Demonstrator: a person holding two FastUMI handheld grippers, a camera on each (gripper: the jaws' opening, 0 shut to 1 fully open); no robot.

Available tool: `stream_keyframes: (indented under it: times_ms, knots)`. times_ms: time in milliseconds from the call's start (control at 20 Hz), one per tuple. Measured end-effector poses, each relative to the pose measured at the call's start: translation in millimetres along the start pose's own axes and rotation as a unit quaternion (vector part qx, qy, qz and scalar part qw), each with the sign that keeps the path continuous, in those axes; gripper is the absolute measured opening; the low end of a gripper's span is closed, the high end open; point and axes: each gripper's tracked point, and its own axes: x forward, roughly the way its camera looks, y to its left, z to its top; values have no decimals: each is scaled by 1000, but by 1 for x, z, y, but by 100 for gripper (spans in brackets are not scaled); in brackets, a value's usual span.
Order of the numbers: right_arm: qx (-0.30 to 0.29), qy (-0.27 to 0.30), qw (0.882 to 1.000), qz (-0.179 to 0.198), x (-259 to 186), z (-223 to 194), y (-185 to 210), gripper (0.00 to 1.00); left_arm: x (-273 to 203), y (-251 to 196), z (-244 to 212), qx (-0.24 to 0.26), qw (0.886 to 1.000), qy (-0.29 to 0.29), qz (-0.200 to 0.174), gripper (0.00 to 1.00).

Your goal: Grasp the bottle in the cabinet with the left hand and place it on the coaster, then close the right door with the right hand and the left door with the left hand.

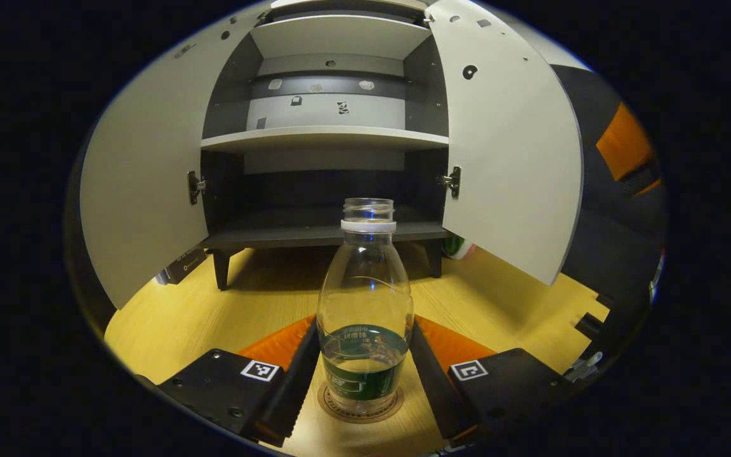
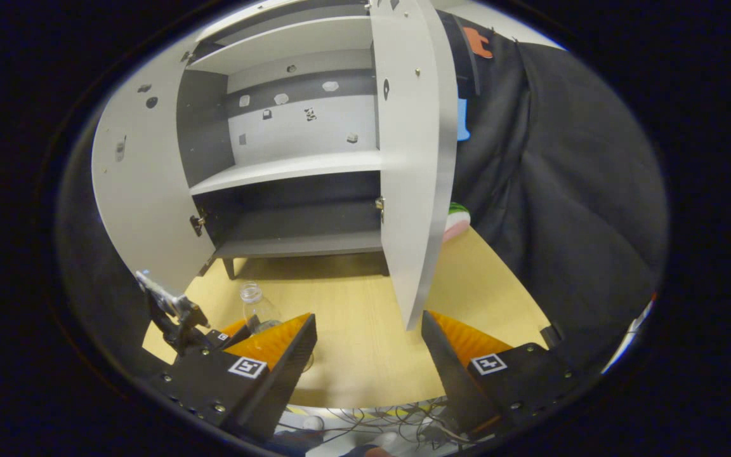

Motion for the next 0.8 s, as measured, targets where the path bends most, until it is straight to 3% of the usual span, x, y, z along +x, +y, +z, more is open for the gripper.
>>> stream_keyframes:
  times_ms: [250,800]
  knots:
    - [13,6,1000,10,2,-5,3,100,-5,8,-7,-14,1000,14,6,84]
    - [32,-4,999,6,-5,3,-9,100,-16,3,12,22,1000,-10,12,85]
